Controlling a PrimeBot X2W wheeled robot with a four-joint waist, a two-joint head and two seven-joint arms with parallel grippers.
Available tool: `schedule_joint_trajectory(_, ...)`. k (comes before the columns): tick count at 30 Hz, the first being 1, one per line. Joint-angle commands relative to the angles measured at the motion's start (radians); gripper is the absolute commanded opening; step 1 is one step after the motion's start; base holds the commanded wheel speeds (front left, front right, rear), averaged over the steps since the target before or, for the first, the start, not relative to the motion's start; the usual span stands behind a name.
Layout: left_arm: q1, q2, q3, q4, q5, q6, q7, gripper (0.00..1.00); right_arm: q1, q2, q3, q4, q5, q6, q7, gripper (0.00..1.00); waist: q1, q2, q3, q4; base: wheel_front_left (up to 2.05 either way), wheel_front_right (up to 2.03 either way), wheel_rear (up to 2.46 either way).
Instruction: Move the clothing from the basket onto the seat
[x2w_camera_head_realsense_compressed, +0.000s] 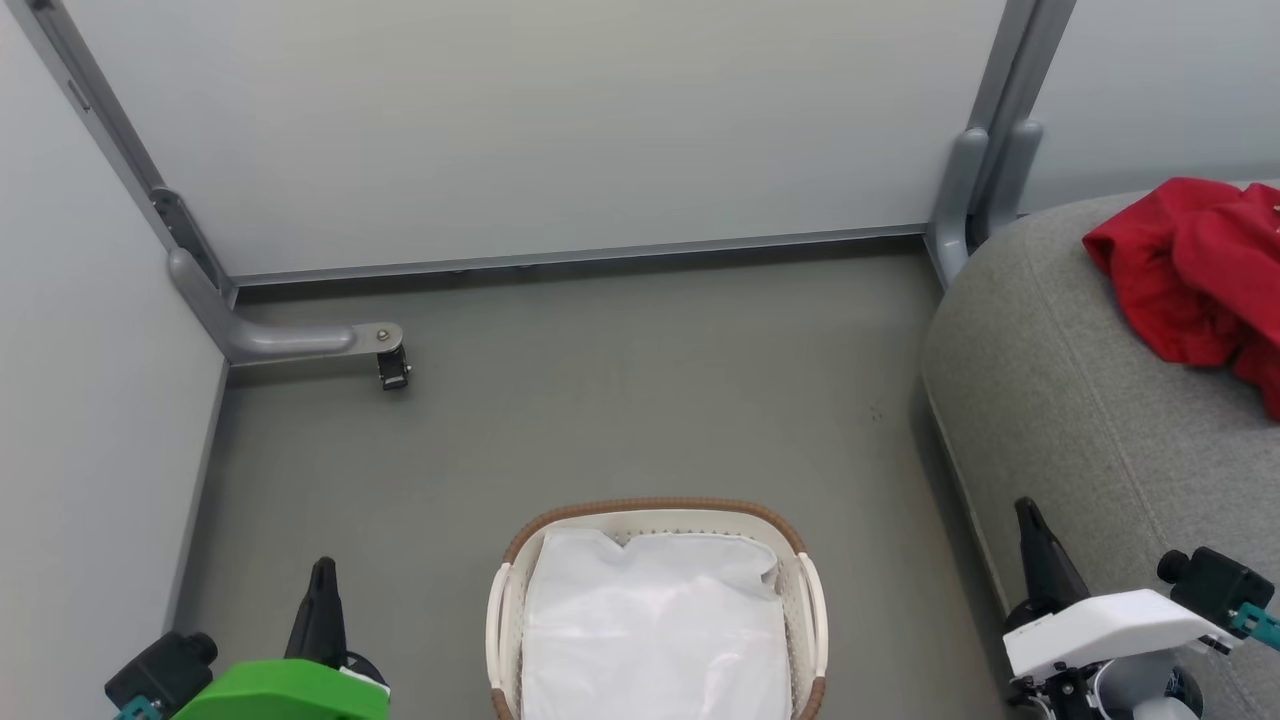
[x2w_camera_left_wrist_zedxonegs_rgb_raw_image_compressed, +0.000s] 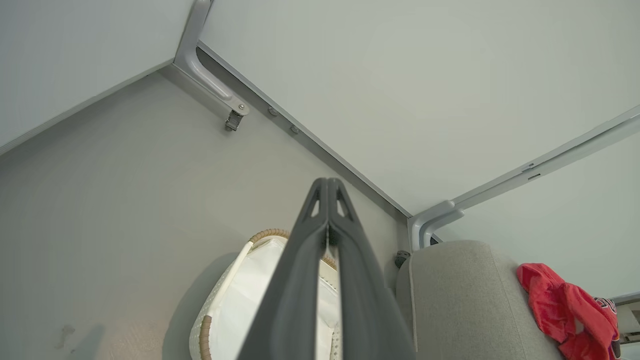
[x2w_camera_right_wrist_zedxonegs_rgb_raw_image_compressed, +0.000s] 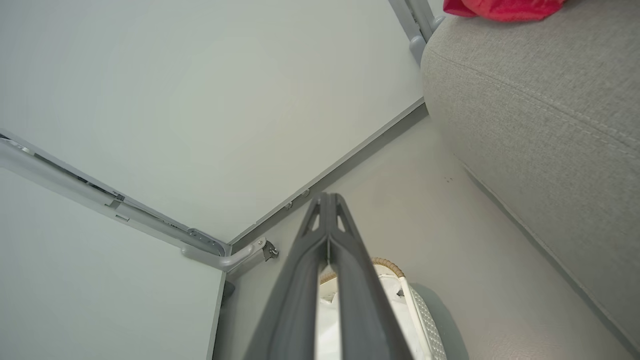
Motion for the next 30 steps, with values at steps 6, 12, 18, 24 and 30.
schedule_joint_trajectory(6,-0.041,-0.003,0.025,-0.015,-0.088,-0.016,0.024,0.0,-0.027,-0.01,-0.013,-0.015,0.101,0.0,0.024,0.0,0.0,0.0,0.0,-0.002,0.0,0.0,0.0)
schedule_joint_trajectory(12,-0.051,-0.004,0.04,-0.015,-0.154,-0.023,0.043,0.0,-0.033,-0.011,-0.02,-0.016,0.174,-0.001,0.043,0.0,0.0,0.0,0.0,-0.005,0.0,0.0,0.0)
schedule_joint_trajectory(18,-0.061,-0.005,0.053,-0.015,-0.216,-0.03,0.061,0.0,-0.037,-0.011,-0.028,-0.016,0.244,-0.001,0.061,0.0,0.0,0.0,0.0,-0.007,0.0,0.0,0.0)
schedule_joint_trajectory(24,-0.071,-0.006,0.067,-0.015,-0.275,-0.036,0.079,0.0,-0.043,-0.012,-0.035,-0.016,0.31,-0.001,0.079,0.0,0.0,0.0,0.0,-0.009,0.0,0.0,0.0)
schedule_joint_trajectory(30,-0.079,-0.007,0.08,-0.015,-0.332,-0.043,0.096,0.0,-0.049,-0.012,-0.042,-0.017,0.374,-0.001,0.096,0.0,0.0,0.0,0.0,-0.012,0.0,0.0,0.0)
